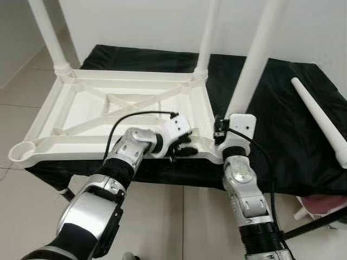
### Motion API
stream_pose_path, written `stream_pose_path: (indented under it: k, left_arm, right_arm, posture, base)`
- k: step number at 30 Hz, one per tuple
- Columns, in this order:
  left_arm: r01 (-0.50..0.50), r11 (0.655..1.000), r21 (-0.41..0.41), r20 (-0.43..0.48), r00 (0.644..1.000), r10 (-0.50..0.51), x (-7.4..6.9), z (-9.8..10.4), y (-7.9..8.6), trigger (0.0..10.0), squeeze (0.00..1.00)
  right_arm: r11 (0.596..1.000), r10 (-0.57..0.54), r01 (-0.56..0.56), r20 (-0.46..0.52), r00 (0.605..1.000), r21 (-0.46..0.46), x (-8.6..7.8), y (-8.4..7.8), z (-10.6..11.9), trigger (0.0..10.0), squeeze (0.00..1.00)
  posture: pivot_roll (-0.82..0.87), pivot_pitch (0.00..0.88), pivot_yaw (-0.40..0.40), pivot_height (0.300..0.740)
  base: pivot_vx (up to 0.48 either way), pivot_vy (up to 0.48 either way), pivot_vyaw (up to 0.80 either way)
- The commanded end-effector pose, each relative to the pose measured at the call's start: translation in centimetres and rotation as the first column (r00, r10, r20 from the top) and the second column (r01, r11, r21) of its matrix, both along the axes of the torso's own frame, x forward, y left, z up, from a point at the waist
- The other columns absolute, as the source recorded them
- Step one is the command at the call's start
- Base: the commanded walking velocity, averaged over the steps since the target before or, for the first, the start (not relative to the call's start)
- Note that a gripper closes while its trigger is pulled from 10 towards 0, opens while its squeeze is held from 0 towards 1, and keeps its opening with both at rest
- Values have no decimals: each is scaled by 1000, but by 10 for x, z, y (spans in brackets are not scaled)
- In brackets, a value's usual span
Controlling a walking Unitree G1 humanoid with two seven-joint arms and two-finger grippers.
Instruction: Building children table
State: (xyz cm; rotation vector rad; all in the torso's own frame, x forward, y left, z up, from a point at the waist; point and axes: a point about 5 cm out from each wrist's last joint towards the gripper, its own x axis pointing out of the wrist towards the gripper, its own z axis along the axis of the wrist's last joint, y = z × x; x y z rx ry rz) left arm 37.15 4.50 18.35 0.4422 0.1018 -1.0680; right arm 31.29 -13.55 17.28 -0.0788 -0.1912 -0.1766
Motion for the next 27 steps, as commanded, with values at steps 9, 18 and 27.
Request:
stream_pose_path:
  k: [9,18,27]
  left_arm:
    - [-27,995,-100,52,998,32,-17,0,1,10000,0]
    - [-102,994,-40,17,995,103,-17,-17,-8,10000,0]
    - [-47,998,31,7,999,47,-26,-26,-16,10000,0]
  right_arm:
    - [996,-22,39,-198,980,83,-16,-25,-50,10000,0]
    - [993,-25,49,-216,976,107,-13,-28,-50,10000,0]
    - [993,74,-42,-293,953,115,-2,-23,-49,10000,0]
  posture:
    - [-6,126,-5,740]
    - [-5,124,-9,740]
    - [-7,114,-8,740]
  base:
    - [0,0,0]
    - [0,0,0]
    - [0,0,0]
